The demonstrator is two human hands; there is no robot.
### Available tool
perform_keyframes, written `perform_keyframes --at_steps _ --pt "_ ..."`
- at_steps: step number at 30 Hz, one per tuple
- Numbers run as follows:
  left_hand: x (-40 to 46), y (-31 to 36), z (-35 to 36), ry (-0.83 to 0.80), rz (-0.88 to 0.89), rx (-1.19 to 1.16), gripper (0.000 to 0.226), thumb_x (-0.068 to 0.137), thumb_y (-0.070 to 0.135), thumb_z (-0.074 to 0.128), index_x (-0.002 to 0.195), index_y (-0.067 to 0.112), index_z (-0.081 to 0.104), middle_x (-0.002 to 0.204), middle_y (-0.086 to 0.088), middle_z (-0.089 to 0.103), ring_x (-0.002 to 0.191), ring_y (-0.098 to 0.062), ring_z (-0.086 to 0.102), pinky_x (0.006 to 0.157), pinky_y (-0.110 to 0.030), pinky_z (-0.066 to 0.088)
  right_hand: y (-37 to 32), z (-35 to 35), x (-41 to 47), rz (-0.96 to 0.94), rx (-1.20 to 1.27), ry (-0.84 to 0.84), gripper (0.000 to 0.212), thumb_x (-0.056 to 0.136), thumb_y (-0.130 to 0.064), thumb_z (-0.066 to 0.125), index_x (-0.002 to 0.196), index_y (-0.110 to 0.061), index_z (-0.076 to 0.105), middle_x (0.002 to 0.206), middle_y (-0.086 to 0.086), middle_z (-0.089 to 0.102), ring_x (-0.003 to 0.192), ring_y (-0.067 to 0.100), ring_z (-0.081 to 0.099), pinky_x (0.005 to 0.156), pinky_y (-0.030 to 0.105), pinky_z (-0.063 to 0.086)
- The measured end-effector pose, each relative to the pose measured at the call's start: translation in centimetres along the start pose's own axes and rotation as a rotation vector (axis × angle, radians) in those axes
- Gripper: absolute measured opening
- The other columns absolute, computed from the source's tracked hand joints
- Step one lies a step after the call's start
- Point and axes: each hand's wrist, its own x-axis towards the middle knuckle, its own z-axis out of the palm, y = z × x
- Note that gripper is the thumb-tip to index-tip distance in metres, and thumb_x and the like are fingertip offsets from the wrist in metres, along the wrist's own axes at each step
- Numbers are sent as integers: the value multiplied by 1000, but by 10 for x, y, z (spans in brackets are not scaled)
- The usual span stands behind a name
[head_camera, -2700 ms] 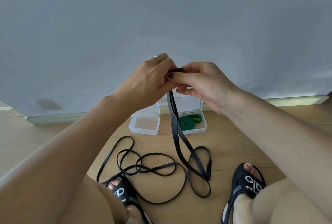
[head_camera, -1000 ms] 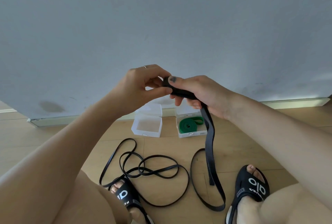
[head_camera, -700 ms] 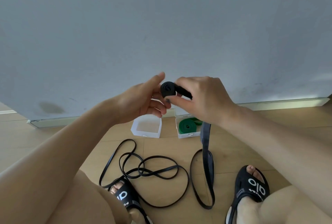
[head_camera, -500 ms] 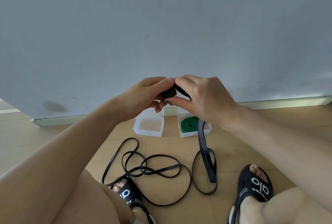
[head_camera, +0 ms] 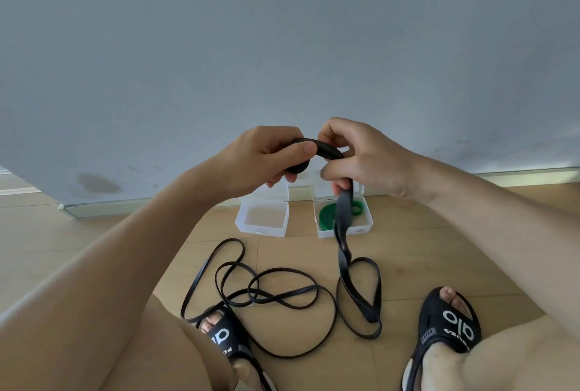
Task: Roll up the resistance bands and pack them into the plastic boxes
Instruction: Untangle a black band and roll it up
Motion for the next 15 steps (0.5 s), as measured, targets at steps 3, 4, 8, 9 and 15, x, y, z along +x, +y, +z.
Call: perform_keyframes --at_steps 3,4,8,9,15 --pt "-2 -7 -5 25 24 39 31 105 31 54 83 12 63 69 5 63 59 -11 49 60 -23 43 -3 -4 -1 27 122 -57 24 82 -8 72 105 -11 65 84 8 58 56 17 47 55 31 40" --pt "-4 -8 -6 35 29 59 30 105 30 54 81 15 63 69 5 63 60 -10 49 61 -22 42 -4 -6 -3 18 135 -64 24 85 -16 73 108 -14 69 85 7 61 58 15 47 55 28 39" --pt "-5 -7 -6 25 22 84 33 106 32 52 77 17 60 68 6 63 59 -10 48 60 -20 42 -5 -10 -14 -96 -130 30 14 97 -28 70 109 -25 75 90 -3 77 65 12 66 66 29 56" --pt "-4 -7 -5 16 15 82 34 106 33 51 77 16 60 68 6 63 59 -11 48 60 -21 43 -4 -10 -16 -95 -140 33 13 97 -27 70 109 -24 75 90 -2 77 69 14 71 71 33 60" --pt "0 -3 -6 52 30 -43 38 108 35 48 85 7 61 69 5 60 59 -15 49 62 -24 44 -4 -10 -11 -44 120 14 12 99 -19 69 102 -8 67 75 2 69 70 19 69 83 44 60"
